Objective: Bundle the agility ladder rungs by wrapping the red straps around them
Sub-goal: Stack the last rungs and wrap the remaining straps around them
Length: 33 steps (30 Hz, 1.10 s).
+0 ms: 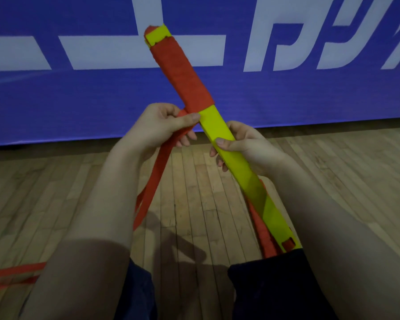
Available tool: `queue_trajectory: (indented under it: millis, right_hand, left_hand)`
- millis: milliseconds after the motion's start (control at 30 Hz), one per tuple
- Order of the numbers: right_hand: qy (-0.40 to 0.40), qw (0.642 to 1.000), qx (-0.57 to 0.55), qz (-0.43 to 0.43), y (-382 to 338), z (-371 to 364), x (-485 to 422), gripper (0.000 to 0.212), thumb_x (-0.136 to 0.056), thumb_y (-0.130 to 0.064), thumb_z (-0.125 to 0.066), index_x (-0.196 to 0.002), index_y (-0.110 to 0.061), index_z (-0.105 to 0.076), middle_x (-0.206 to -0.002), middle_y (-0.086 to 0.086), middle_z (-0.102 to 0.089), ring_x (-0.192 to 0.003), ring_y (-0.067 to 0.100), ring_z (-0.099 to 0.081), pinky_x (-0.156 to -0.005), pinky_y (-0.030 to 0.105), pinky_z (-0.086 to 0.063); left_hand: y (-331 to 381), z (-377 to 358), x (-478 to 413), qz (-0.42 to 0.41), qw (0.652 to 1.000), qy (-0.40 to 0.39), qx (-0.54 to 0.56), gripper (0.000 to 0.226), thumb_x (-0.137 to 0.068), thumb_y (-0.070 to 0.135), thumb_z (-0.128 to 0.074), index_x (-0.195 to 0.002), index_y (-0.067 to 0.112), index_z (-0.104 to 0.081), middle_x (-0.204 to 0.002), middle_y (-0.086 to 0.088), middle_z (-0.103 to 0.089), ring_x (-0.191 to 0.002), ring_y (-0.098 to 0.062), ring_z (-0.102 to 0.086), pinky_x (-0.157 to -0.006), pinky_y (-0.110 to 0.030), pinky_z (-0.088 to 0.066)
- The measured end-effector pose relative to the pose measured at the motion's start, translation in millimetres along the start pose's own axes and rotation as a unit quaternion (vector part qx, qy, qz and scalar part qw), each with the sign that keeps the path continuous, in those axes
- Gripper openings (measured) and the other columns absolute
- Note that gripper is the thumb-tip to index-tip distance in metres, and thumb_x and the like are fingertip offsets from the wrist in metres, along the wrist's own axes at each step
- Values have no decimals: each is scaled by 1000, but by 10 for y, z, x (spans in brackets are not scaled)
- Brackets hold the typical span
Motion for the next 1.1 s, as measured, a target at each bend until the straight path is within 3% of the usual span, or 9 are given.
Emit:
queue_trajectory:
  millis: [300,400,467,567,700,800,867,1000,1100]
  right_hand:
    - [169,974,151,-7,110,227,-90,22,-95,-13,-58,-114,-11,-46,-80,7,-61,-60,20,-54,-56,32,-45]
    - [187,945,266,37,105,183,-123,12,-96,-16,-54,-101,-14,-43,-76,3,-50,-67,20,-48,-62,34,-40]
    - [198,916,343,67,78,144,-126,11,-96,-13,-50,-100,-11,-40,-78,4,-50,-73,26,-49,-65,34,-38]
    - [219,859,457,75,49,78,-121,17,-94,-7,-46,-110,-4,-42,-106,19,-53,-97,39,-53,-80,47,-44]
    - [247,758,602,44,62,-23,-132,30,-92,-4,-46,-121,-7,-39,-117,15,-47,-107,38,-50,-84,49,-42]
    - [247,713,655,42,75,-82,-130,47,-91,-11,-46,-136,-8,-34,-122,14,-45,-110,36,-49,-86,47,-42]
    - [237,706,665,48,84,-160,-121,61,-88,-15,-48,-145,-7,-28,-125,15,-45,-111,37,-48,-87,48,-41]
    - [215,715,663,56,118,-217,-133,69,-87,-17,-51,-149,-6,-22,-127,17,-43,-114,37,-46,-88,47,-40]
    - [199,845,497,-10,102,-78,-154,53,-81,-22,-65,-129,-9,-46,-117,12,-51,-108,31,-52,-82,35,-44]
  left_hand:
    - [-80,-105,8,38,996,-74,-6,15,-98,12,-50,-88,2,-54,-68,-9,-73,-55,-18,-69,-51,-24,-54]
    - [-84,-187,-19,26,996,-85,32,15,-99,10,-47,-90,1,-53,-74,-11,-74,-65,-22,-72,-58,-26,-58]
    - [-74,-239,-30,14,994,-93,48,16,-101,8,-44,-92,1,-54,-77,-12,-74,-73,-23,-73,-62,-25,-57]
    - [-53,-284,-20,-1,994,-96,55,17,-101,5,-40,-99,-2,-56,-82,-14,-74,-76,-22,-73,-63,-23,-56]
    - [-25,-319,-27,-11,999,-40,12,18,-94,-1,-43,-90,-4,-60,-74,-12,-70,-53,-12,-63,-51,-22,-43]
    - [-41,-299,-51,11,998,52,-19,34,-89,28,-57,-73,-2,-64,-54,-9,-67,-37,-11,-47,-43,-22,-33]
    - [-83,-244,-52,17,990,126,-58,54,-88,47,-61,-63,-1,-63,-36,-4,-55,-29,-9,-40,-39,-18,-32]
    - [-170,-165,-81,6,979,194,-60,51,-88,41,-63,-55,2,-59,-29,2,-48,-27,-8,-37,-38,-16,-30]
    - [-216,-136,-137,5,982,185,-31,45,-87,36,-65,-53,8,-56,-38,-3,-57,-29,-8,-37,-37,-19,-29]
Point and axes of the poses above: each hand's wrist, its own x-axis away from the middle knuckle, its own z-axis out of the back of the hand, y = z × x, the point moved 5 cm from there along -x, towards the middle knuckle
